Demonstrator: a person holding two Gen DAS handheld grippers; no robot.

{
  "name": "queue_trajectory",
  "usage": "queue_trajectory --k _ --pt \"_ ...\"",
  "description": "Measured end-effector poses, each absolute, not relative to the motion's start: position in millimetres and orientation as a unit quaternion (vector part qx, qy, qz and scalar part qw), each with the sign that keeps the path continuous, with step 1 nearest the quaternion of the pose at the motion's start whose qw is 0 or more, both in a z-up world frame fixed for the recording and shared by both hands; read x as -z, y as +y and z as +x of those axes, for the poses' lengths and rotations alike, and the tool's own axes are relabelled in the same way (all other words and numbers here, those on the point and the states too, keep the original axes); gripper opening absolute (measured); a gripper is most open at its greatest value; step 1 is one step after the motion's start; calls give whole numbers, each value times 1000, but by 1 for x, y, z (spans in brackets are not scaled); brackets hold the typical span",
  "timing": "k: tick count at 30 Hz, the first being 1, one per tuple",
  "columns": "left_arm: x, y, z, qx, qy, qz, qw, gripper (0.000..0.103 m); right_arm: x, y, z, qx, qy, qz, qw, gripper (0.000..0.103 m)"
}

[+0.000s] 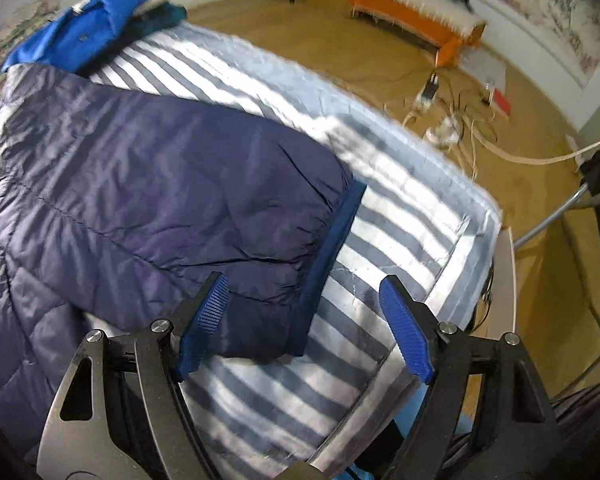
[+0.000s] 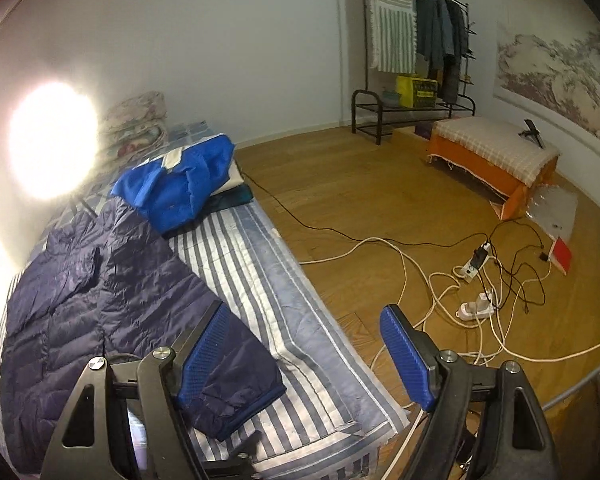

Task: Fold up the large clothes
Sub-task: 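Move the left tool to the sleeve cuff and grasp it, then fold the sleeve across the jacket body with the left tool, release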

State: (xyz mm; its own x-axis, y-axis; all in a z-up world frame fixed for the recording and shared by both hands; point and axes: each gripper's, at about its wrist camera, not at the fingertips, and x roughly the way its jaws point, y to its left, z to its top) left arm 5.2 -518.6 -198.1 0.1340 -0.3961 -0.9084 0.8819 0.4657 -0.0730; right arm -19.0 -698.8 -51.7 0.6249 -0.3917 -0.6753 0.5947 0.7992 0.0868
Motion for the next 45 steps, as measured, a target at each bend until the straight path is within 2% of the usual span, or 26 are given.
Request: queue_trajectory --k 4,6,8,9,10,11,13,16,25,31,45 --pt "212 -528 10 420 489 269 716 80 52 -699 -18 276 332 155 889 80" --pt "213 -526 16 414 495 255 720 77 52 -696 -17 274 333 151 890 80" --pt "212 -525 21 404 495 250 728 58 52 -694 -15 272 333 149 891 80" --pt "211 -524 24 403 496 245 729 53 52 -694 -14 270 333 149 891 80" --pt "209 -524 28 407 499 238 727 42 52 -693 -14 269 333 149 891 80" --pt "208 -522 32 411 504 227 725 23 51 -693 -13 269 332 150 892 80" --pt "203 -513 48 418 536 185 710 5 50 -693 -13 268 329 153 892 80" --pt "189 -496 70 427 561 122 699 4 50 -693 -11 267 329 158 892 80" --pt "110 -411 117 430 520 51 736 3 51 -670 9 252 335 149 896 79" --pt "78 -326 189 388 503 -21 772 3 54 -632 41 228 351 112 901 79" --pt "81 -141 356 246 460 -113 846 3 67 -547 106 145 391 67 906 79"
